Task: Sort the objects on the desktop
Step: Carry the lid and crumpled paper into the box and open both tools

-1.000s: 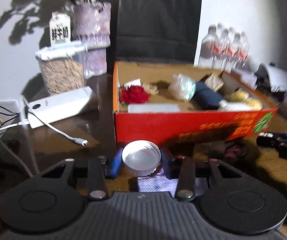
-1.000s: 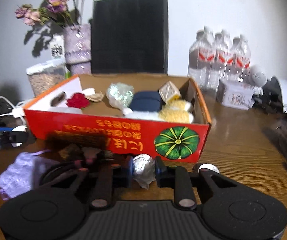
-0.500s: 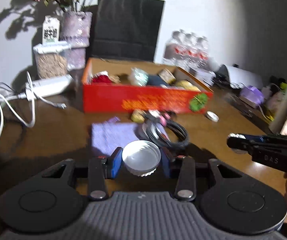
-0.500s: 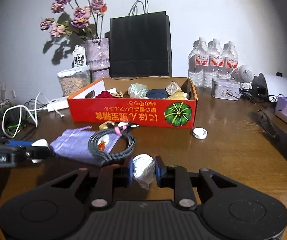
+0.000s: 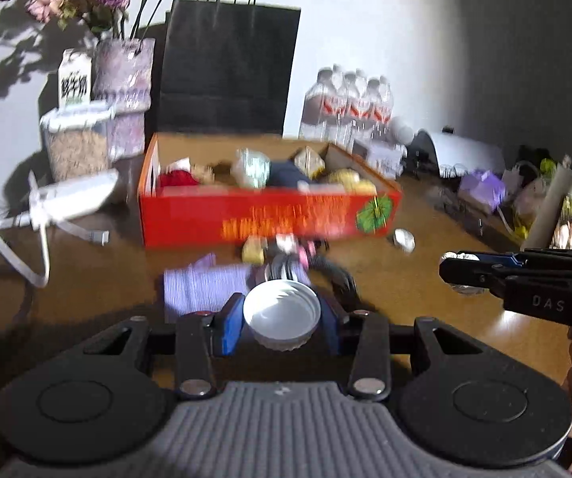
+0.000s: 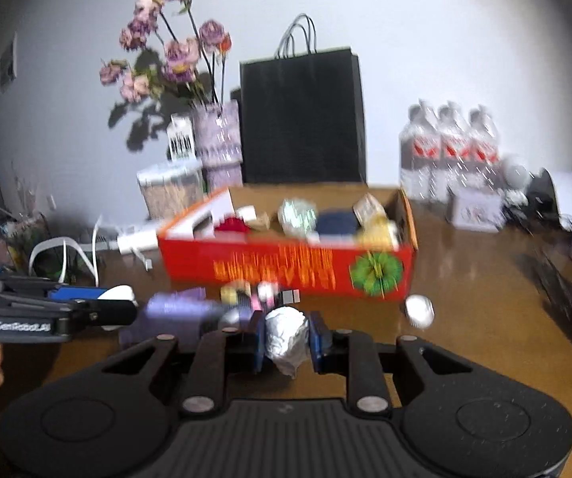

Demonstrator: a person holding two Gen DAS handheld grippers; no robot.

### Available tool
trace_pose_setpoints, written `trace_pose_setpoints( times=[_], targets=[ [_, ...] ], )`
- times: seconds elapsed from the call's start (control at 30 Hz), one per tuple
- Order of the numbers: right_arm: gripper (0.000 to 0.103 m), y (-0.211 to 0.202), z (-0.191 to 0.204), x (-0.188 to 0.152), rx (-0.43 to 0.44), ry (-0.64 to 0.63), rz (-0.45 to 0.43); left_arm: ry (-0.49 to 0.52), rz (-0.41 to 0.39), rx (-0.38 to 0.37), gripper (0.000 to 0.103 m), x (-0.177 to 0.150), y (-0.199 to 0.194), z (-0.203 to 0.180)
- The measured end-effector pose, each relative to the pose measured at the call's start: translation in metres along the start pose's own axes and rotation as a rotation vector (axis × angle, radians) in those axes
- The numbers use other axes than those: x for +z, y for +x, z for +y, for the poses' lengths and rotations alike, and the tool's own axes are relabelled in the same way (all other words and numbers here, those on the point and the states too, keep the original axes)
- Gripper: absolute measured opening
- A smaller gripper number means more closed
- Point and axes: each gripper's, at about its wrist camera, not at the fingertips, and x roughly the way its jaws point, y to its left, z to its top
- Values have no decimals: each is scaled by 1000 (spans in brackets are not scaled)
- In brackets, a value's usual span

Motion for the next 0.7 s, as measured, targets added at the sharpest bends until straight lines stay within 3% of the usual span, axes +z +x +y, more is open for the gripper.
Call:
trace_pose_setpoints(
  times=[0.17,0.27,0.37,0.57,0.67,0.7],
  targets=[
    [21,62,-19,72,52,13,17,-4,-27,-2,41,74,47,29],
    [21,122,-31,109,106,72,95,15,-1,10,41,119,92,42],
    [21,187,-39,131,125,138,199,-1,81,43,41,150,147,57],
    [23,284,-37,131,83,195,404,-50,264,122,42,164,237,85],
    [26,300,-36,125,62,209,431,-81,277,112,47,159,244,94],
    [32,303,-38,125,58,226,431,-84,268,112,52,158,244,96]
  ],
)
